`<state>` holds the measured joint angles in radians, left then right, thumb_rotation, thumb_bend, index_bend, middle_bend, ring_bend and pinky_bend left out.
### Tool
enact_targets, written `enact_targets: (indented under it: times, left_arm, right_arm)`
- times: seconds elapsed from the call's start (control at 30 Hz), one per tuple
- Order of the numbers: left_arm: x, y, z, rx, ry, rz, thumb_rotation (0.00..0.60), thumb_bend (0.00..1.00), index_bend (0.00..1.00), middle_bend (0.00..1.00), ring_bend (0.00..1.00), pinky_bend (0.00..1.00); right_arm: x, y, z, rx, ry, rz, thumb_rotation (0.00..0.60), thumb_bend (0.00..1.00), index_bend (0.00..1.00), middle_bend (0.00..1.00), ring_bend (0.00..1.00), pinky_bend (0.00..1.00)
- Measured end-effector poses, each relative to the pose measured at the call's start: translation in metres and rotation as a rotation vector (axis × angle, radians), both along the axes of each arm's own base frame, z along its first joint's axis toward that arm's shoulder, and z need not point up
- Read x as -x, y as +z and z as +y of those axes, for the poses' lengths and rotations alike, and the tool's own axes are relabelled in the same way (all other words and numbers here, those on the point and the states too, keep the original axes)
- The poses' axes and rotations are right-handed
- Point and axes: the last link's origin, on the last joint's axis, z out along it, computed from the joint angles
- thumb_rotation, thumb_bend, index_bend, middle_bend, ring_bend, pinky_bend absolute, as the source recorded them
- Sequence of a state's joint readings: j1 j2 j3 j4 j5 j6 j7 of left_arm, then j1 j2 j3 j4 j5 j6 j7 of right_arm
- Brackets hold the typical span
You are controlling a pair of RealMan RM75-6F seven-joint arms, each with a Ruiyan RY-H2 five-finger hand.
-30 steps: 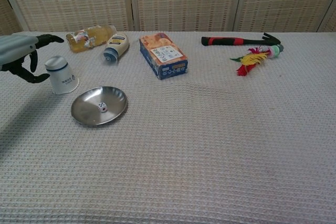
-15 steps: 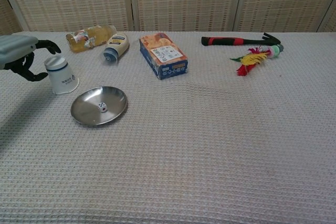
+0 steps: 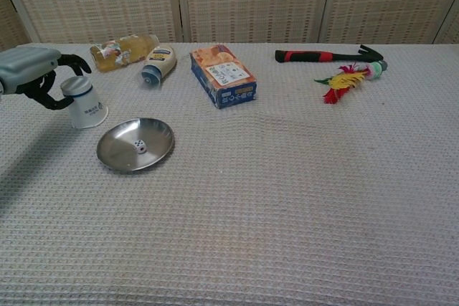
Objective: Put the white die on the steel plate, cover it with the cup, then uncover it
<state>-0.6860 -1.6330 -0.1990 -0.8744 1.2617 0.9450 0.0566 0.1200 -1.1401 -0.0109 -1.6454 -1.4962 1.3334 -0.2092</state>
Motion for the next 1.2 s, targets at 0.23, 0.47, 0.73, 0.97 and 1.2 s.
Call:
enact_targets:
  times: [0.23, 0.47, 0.73, 0.97, 1.2]
  left_arm:
    - [-0.002, -0.002, 0.003, -0.004, -0.008, 0.015, 0.6, 0.38, 0.34, 0.36, 0.69, 0.9]
    - [-0.004, -0.002, 0.002, -0.011, -0.021, 0.023, 0.6, 0.39, 0.38, 0.42, 0.7, 0.9]
    - [-0.014, 0.005, -0.012, -0.035, -0.083, -0.021, 0.6, 0.42, 0.42, 0.55, 0.71, 0.9]
    - [-0.037, 0.008, -0.044, 0.035, -0.152, -0.147, 0.6, 0.42, 0.43, 0.58, 0.74, 0.92]
    - [-0.059, 0.004, -0.071, 0.109, -0.204, -0.209, 0.6, 0.42, 0.44, 0.6, 0.75, 0.93]
  right_arm:
    - [0.0, 0.001, 0.0, 0.002, -0.003, 0.0, 0.6, 0.17, 0.0, 0.0, 0.0, 0.0]
    - [0.001, 0.002, 0.0, 0.004, -0.005, 0.0, 0.6, 0.17, 0.0, 0.0, 0.0, 0.0]
    - [0.0, 0.001, 0.0, -0.002, 0.0, -0.003, 0.6, 0.17, 0.0, 0.0, 0.0, 0.0]
    - [-0.003, 0.0, 0.003, -0.013, 0.015, -0.011, 0.6, 0.17, 0.0, 0.0, 0.0, 0.0]
    - [-0.006, 0.001, 0.008, -0.016, 0.031, -0.022, 0.6, 0.18, 0.0, 0.0, 0.0, 0.0]
